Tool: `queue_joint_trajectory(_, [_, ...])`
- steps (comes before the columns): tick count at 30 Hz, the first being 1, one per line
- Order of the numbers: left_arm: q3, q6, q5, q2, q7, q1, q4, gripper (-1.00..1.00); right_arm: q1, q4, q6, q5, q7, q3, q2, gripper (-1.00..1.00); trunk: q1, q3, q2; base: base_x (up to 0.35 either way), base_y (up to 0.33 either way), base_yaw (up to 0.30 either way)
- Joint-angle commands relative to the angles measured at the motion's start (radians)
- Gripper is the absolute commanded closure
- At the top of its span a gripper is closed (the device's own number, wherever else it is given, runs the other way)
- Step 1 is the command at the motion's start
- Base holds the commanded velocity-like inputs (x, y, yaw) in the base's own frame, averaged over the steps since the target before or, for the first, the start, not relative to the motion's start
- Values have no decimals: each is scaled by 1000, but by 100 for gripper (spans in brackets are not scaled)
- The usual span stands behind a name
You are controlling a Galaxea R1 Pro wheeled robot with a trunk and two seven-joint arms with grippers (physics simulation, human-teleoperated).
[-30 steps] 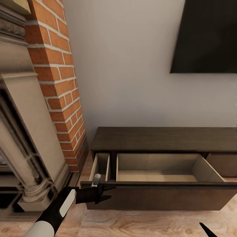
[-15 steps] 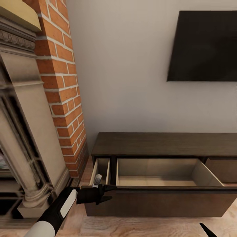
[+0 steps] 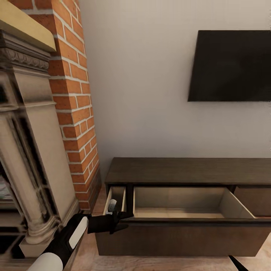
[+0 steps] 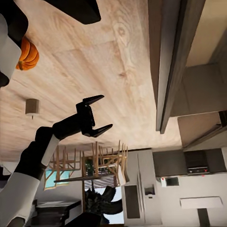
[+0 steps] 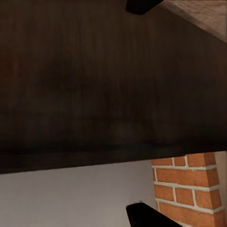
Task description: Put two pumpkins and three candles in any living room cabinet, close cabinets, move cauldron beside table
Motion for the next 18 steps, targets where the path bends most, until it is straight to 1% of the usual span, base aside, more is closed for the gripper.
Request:
queue_joint_trajectory(1, [-2, 3, 1, 1, -2, -1, 0, -100, -1, 3, 9, 2, 5, -5, -1, -100, -1, 3, 0, 0, 0, 0])
queue_joint_trajectory(10, [-3, 3, 1, 1, -2, -1, 0, -100, -1, 3, 9, 2, 7, -5, -1, -100, -5, 38, 2, 0, 0, 0])
queue_joint_trajectory(14, [-5, 3, 1, 1, -2, -1, 0, -100, -1, 3, 9, 2, 7, -5, -1, -100, -20, 50, 30, 0, 0, 0])
queue_joint_trajectory(18, [-5, 3, 1, 2, -2, -1, 0, -100, -1, 3, 9, 2, 7, -5, 1, -100, -20, 50, 30, 0, 0, 0])
